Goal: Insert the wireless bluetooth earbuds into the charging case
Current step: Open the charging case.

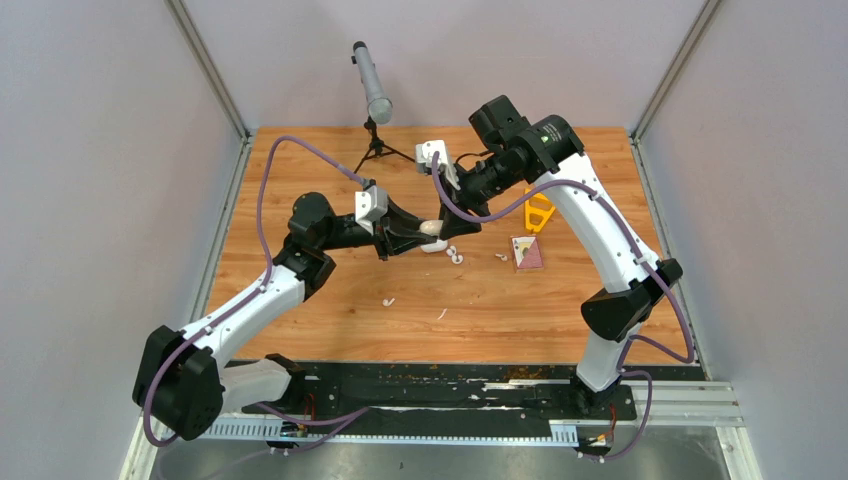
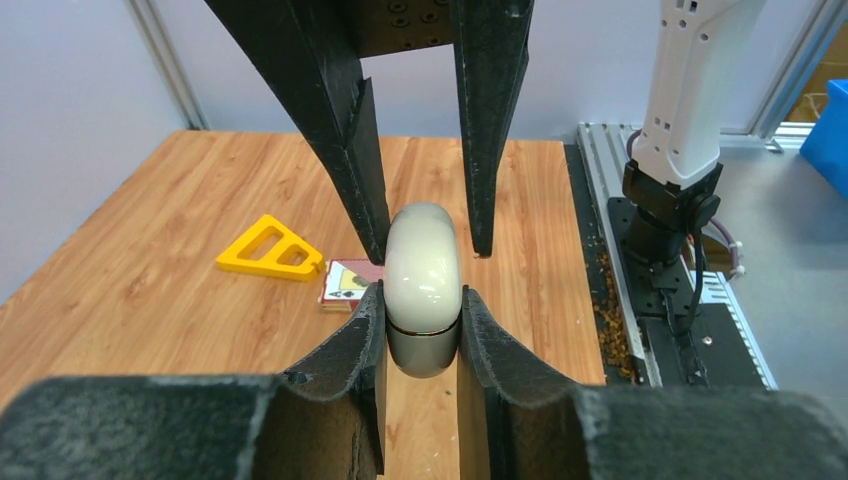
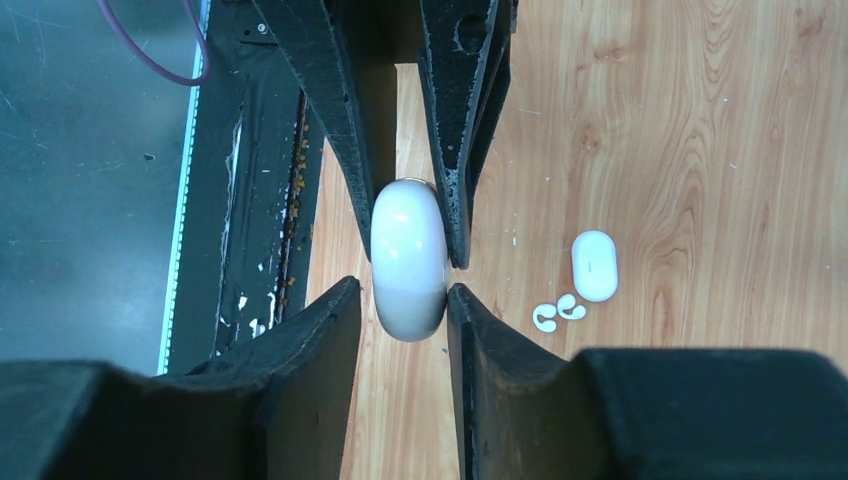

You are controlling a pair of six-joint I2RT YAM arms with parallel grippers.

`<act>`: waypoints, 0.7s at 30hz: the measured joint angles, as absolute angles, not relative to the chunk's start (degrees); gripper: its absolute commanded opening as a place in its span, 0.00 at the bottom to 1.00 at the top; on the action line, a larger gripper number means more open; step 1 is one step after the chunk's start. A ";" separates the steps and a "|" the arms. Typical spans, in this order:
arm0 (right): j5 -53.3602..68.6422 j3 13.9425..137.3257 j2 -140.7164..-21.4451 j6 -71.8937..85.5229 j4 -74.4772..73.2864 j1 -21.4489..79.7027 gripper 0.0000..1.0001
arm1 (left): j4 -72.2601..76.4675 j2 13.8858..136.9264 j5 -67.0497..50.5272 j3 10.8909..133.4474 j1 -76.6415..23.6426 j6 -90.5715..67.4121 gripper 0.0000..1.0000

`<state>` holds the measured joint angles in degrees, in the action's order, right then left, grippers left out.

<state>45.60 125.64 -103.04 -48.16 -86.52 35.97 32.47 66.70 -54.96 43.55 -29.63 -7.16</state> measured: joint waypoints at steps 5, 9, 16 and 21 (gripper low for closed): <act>44.97 124.99 -103.04 -47.27 -85.27 36.05 0.35 | 32.75 67.00 -54.35 43.55 -29.71 -7.44 0.03; 44.05 124.51 -103.04 -46.59 -84.44 36.21 0.34 | 32.84 67.05 -53.54 43.55 -29.85 -7.46 0.03; 43.27 124.51 -103.04 -47.05 -84.09 36.34 0.00 | 32.45 67.09 -52.82 43.55 -29.91 -7.49 0.26; 42.06 124.49 -103.04 -47.03 -83.37 36.47 0.00 | 31.97 67.09 -50.68 43.48 -29.95 -7.16 0.47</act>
<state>42.06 124.49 -103.04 -47.03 -83.37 36.47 31.97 67.09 -50.68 43.48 -29.95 -7.16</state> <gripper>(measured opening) 0.291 0.400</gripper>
